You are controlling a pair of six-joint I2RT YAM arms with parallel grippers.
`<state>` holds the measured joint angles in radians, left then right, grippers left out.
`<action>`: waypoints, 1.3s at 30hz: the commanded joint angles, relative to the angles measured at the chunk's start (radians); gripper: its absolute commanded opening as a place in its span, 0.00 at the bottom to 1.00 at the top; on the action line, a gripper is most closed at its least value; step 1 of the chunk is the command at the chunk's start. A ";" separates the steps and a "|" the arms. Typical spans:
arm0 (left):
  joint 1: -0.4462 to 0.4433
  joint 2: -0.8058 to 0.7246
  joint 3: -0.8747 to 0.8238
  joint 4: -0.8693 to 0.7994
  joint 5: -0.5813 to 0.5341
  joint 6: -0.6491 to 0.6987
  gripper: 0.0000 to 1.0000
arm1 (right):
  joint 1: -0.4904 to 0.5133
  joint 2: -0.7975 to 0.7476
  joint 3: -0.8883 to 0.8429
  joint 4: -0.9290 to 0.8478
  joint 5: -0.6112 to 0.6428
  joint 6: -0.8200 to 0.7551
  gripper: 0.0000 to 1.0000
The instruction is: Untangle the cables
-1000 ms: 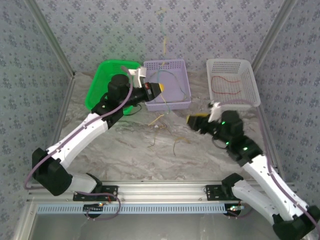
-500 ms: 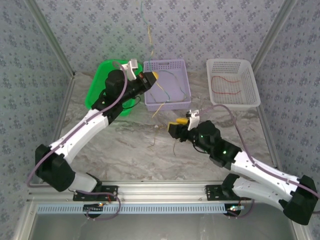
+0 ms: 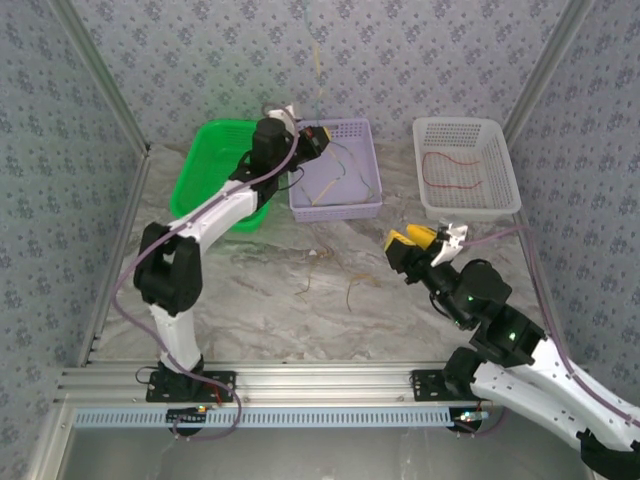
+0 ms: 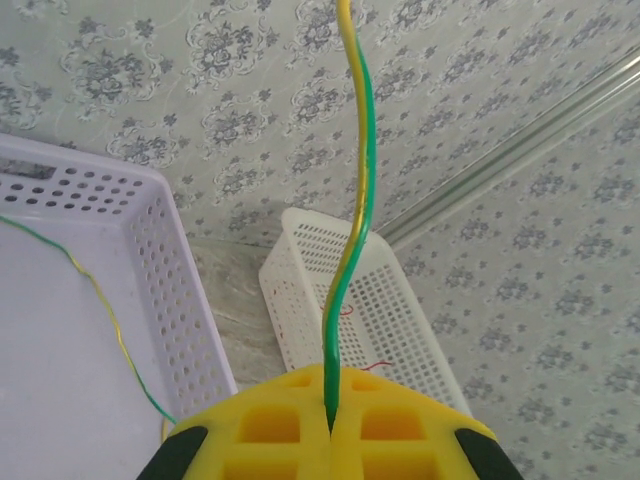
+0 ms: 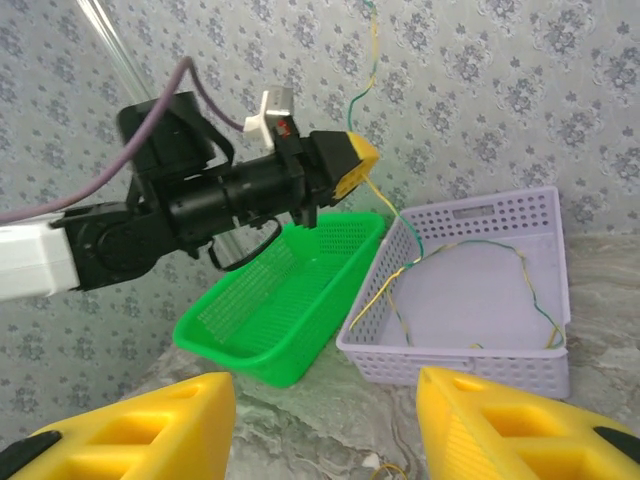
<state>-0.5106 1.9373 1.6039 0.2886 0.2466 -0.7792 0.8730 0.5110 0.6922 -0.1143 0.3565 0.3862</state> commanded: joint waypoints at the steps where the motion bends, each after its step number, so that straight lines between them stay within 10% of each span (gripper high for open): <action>1: 0.006 0.086 0.064 0.054 0.008 0.056 0.00 | -0.005 -0.021 0.012 -0.073 0.025 -0.029 0.53; 10: -0.024 0.182 0.033 0.285 0.029 -0.429 0.00 | -0.014 -0.029 0.000 -0.090 0.015 -0.026 0.52; 16: -0.105 0.007 -0.070 0.267 -0.095 -0.493 0.00 | -0.023 -0.027 -0.014 -0.078 0.000 -0.020 0.51; 39: -0.127 0.021 0.008 -0.331 -0.002 -1.087 0.00 | -0.029 -0.064 -0.002 -0.124 0.012 -0.006 0.49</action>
<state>-0.6655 1.9045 1.5482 0.0612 0.1974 -1.7836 0.8501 0.4595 0.6765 -0.2165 0.3527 0.3763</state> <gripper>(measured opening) 0.062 0.486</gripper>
